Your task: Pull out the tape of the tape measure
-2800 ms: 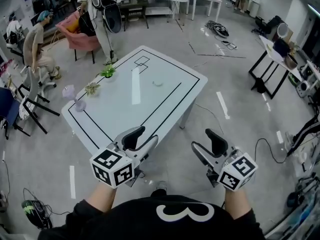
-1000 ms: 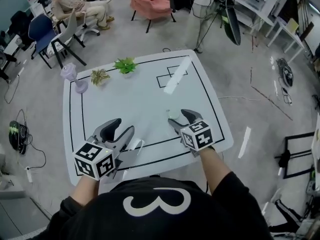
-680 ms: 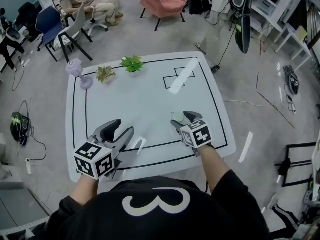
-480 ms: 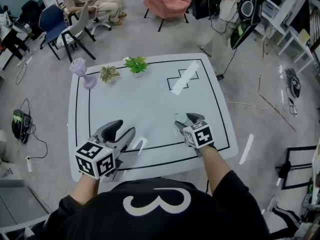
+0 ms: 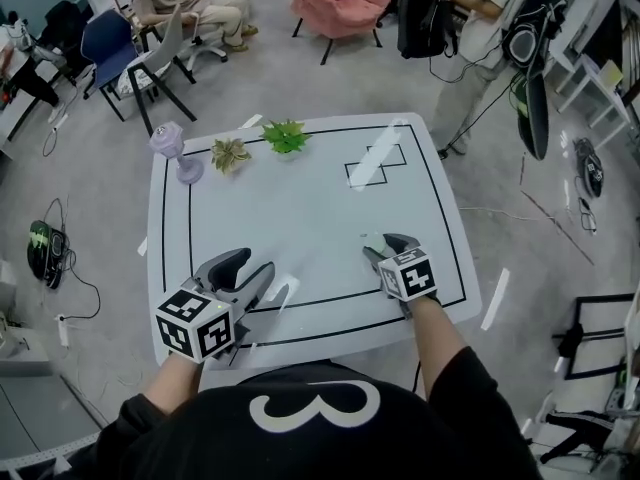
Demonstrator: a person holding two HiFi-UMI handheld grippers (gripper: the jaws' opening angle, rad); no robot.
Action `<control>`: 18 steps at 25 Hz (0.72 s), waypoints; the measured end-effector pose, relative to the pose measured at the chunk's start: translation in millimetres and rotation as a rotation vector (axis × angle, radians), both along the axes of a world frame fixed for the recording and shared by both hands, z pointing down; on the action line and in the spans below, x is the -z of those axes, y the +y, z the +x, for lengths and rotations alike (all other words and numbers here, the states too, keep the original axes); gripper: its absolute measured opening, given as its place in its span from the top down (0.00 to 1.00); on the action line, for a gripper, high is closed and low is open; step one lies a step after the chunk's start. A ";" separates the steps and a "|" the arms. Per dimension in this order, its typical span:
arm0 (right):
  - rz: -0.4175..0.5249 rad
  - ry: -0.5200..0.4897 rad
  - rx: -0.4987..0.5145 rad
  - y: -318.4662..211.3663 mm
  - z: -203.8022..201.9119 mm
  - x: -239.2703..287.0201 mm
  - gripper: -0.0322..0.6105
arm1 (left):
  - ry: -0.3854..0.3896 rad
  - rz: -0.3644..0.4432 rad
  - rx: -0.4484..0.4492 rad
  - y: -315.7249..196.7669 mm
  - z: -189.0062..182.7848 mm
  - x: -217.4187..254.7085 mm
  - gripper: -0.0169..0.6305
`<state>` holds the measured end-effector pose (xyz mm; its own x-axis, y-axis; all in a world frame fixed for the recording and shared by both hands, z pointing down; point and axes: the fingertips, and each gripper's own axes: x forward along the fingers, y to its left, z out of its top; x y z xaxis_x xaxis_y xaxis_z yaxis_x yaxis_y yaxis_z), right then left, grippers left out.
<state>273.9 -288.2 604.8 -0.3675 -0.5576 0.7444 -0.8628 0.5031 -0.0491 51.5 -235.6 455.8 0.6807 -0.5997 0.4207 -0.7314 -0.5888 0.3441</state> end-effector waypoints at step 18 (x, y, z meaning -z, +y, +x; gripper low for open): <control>0.106 -0.196 0.191 42.5 -94.9 119.3 0.61 | 0.051 0.092 -0.039 20.5 -25.1 38.3 0.68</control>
<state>179.0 -245.7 485.5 -0.6046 -0.5352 0.5899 -0.7310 0.6670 -0.1441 26.4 -215.1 417.5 0.7233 -0.6069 0.3295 -0.6904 -0.6473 0.3231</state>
